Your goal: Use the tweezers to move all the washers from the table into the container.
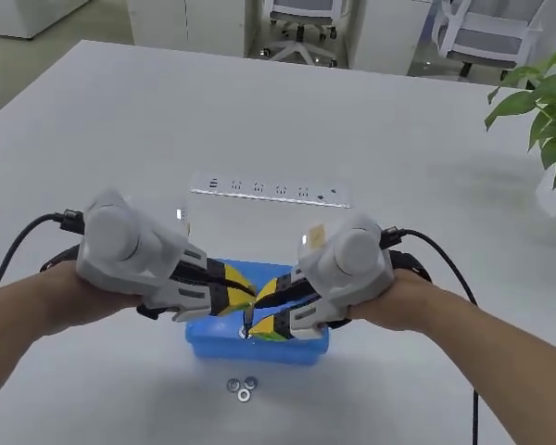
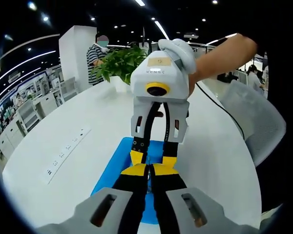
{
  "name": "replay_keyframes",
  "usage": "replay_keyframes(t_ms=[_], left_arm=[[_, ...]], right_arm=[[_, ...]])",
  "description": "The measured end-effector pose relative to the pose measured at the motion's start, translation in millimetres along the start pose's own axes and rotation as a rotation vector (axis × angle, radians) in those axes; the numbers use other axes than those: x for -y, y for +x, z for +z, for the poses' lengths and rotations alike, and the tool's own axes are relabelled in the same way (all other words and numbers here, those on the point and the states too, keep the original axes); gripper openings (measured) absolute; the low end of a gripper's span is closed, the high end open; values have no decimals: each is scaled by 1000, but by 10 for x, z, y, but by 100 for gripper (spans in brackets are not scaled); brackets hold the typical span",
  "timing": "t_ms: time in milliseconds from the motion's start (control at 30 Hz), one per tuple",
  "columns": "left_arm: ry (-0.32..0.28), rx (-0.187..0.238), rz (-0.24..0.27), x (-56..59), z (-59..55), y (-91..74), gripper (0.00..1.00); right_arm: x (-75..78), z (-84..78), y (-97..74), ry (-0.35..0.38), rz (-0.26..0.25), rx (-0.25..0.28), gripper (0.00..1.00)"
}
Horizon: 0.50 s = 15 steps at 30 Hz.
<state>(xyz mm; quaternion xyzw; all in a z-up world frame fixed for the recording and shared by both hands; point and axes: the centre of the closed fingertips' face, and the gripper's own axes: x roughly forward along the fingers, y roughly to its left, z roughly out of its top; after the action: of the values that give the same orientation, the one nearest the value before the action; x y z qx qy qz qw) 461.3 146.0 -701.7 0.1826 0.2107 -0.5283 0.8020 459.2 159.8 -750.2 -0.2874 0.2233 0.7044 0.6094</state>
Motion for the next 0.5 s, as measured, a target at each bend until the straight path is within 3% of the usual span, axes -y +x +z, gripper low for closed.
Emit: replay_keyframes(t_ms=[500], left_arm=[[-4, 4, 11, 53, 100, -80, 6]], right_arm=[[3, -52, -296, 63, -93, -3, 36]])
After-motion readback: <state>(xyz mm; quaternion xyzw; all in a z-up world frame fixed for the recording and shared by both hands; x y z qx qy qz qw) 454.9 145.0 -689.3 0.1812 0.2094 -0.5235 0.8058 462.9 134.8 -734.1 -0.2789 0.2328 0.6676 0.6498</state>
